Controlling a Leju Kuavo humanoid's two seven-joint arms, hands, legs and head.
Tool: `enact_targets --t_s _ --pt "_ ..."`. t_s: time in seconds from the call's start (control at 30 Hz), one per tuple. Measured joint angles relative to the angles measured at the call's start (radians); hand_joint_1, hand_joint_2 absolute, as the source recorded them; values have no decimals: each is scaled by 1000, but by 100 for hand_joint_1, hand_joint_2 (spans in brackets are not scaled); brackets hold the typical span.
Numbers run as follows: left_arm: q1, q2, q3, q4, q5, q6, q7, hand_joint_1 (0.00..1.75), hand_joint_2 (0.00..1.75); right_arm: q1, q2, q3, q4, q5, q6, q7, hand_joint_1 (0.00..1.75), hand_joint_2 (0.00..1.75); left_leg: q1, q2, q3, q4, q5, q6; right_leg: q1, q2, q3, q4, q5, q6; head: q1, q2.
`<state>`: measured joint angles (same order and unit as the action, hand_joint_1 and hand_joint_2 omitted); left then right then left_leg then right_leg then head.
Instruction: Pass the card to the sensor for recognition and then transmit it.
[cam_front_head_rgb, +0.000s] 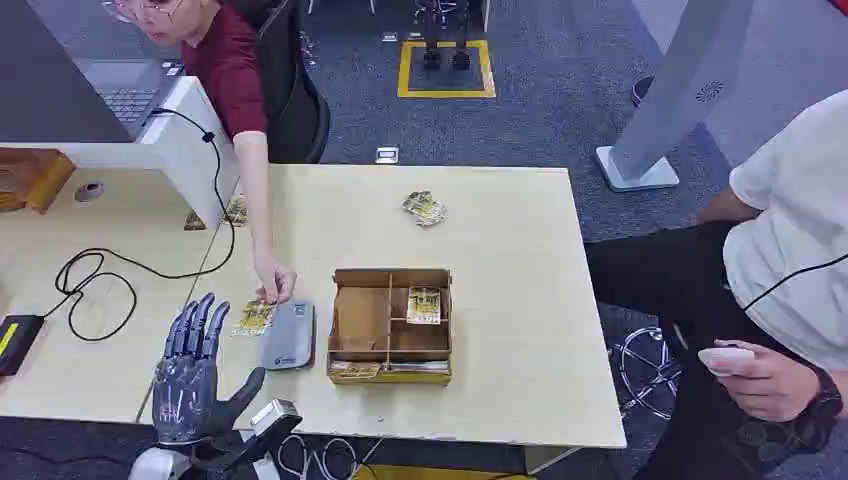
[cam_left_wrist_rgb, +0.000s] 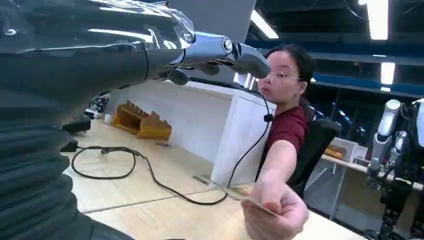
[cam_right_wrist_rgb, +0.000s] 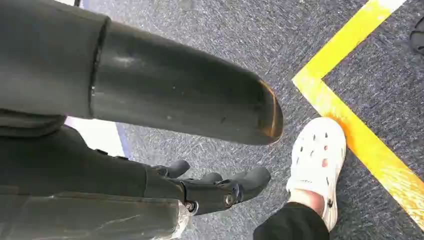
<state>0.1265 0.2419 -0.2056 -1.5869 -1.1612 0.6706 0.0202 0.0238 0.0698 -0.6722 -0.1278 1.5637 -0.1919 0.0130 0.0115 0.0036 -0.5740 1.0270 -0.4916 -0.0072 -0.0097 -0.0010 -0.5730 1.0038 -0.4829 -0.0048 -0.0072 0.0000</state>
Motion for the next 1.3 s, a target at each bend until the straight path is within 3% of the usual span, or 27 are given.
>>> enact_targets --t_s 0.6,1.3 --pt "-54 -14 3 11 21 -3 -24 0 175 -1 -1 3 0 2 14 0 0 0 0 0 0 0 0 0 0 0 0 0 0 0 0 0" --pt "-149 -15 25 156 34 -18 -19 0 175 -5 -9 28 0 2 24 0 0 0 0 0 0 0 1 0 0 0 0 0 0 0 0 0"
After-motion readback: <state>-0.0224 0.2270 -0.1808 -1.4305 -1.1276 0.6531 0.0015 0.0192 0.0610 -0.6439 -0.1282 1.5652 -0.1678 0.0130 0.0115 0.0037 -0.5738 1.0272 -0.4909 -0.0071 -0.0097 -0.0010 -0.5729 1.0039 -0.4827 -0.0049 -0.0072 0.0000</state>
